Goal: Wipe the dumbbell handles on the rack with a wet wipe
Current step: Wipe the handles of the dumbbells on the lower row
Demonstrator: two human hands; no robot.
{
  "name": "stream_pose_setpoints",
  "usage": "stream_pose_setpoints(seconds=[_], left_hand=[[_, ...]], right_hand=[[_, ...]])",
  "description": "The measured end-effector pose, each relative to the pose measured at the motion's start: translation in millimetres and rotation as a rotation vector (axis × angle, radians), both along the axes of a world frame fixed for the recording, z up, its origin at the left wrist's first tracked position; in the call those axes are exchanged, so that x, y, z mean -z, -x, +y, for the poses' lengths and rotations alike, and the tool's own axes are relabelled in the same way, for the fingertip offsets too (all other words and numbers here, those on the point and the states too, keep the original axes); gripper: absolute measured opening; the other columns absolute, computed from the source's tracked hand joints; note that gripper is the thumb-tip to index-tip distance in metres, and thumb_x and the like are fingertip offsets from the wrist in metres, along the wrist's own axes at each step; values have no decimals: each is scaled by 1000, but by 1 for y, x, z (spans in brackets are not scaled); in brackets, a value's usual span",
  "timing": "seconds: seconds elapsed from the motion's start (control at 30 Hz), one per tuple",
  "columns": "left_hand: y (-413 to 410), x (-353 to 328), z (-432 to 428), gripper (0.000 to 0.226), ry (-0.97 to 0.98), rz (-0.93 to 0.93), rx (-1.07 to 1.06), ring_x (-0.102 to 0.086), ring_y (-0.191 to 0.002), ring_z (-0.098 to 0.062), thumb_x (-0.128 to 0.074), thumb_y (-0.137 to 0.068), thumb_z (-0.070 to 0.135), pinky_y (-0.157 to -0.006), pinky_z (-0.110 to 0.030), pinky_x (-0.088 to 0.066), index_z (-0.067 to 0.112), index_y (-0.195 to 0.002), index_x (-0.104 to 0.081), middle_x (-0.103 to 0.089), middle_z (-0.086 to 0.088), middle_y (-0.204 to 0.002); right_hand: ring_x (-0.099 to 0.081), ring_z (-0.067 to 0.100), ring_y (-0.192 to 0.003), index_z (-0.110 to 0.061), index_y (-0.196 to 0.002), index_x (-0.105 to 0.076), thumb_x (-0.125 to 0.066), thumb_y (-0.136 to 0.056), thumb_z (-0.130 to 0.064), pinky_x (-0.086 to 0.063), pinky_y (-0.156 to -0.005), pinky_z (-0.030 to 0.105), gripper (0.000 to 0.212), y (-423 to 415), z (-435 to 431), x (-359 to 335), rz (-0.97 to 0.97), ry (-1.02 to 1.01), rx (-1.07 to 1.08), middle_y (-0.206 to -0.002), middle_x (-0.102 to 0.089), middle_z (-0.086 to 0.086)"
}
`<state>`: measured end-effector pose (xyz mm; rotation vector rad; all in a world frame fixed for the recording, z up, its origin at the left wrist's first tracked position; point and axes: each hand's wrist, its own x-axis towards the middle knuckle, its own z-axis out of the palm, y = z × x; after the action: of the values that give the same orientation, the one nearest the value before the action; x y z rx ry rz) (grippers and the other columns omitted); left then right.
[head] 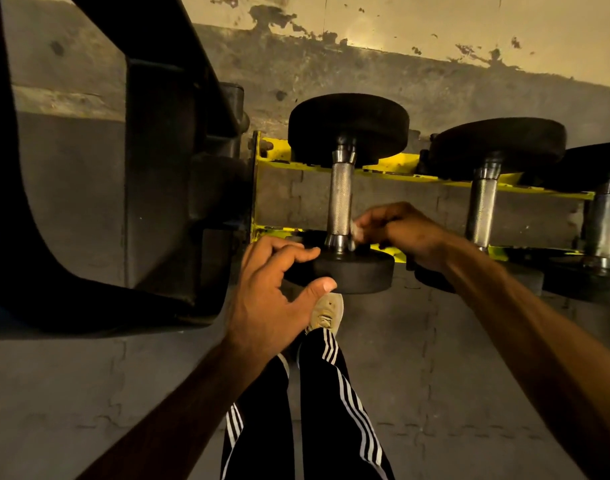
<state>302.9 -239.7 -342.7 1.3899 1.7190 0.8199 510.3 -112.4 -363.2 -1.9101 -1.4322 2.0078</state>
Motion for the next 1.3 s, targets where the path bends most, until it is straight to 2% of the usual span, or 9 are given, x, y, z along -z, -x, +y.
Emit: stream_pose_setpoints(seconds=[0.1,0.23,0.37,0.5,0.67,0.83,1.03,1.17,1.3], left_hand=[[-1,0,0,40,-4,0,-5,-53,-114,-9,-75,-76,45,-99,-24,-43,24,-109,-74,-59,7,-110],[-2,-1,0,39,18,3,-16,-53,-113,-10,-74,-75,46,-98,-24,-44,25,-108,-73,-58,8,-110],[0,-2,1,40,26,-8,-7,-53,-113,-8,-75,-74,46,-99,-23,-44,23,-107,-74,-59,8,-109],[-2,-1,-1,40,1,13,-23,-53,-114,-7,-74,-76,45,-99,-22,-43,21,-108,-75,-58,7,-110],[-3,-3,-1,41,2,0,-15,-52,-114,-5,-75,-76,44,-100,-22,-43,19,-108,-74,-58,9,-110],[0,-1,0,42,-5,-6,-1,-52,-114,-5,-74,-76,48,-100,-18,-40,22,-110,-75,-58,8,-109],[-2,-1,-3,44,3,-14,-25,-53,-116,-9,-73,-77,50,-99,-21,-43,24,-113,-74,-57,9,-112],[-1,0,-2,44,-17,-3,-12,-54,-115,-11,-74,-78,49,-100,-24,-43,23,-113,-74,-58,6,-111],[0,0,-2,43,-8,-6,-7,-54,-115,-10,-75,-78,48,-100,-24,-43,24,-113,-74,-58,8,-111]], right_hand=[[-67,20,-95,-27,-89,-74,-73,-85,-8,-52,-78,37,19,-1,0,0,-45,-46,-3,-92,-74,-3],[-72,18,-81,-22,-88,-71,-73,-84,-4,-52,-63,28,19,28,2,5,3,-269,440,-87,-74,2],[-69,10,-81,-18,-84,-75,-80,-78,-3,-56,-72,22,18,18,-16,-6,48,-562,-10,-88,-71,-1],[-68,4,-76,-14,-87,-79,-80,-80,-8,-54,-70,20,9,19,-3,-15,114,-486,-334,-81,-71,-9],[-65,20,-88,-24,-94,-76,-67,-86,-27,-53,-67,37,12,50,19,-19,-289,-952,-552,-99,-68,-1],[-62,27,-98,-25,-99,-69,-63,-81,-33,-38,-66,30,20,68,17,-34,-416,-737,-1075,-108,-64,1],[-63,30,-91,-20,-105,-68,-62,-85,-29,-39,-62,34,23,68,35,-44,-646,-944,-1024,-113,-59,3],[-62,25,-97,-22,-107,-65,-60,-86,-33,-31,-63,28,24,79,20,-39,-498,-760,-1303,-112,-61,0],[-63,27,-97,-22,-104,-65,-63,-84,-29,-35,-65,30,22,83,34,-43,-537,-794,-1242,-106,-61,1]])
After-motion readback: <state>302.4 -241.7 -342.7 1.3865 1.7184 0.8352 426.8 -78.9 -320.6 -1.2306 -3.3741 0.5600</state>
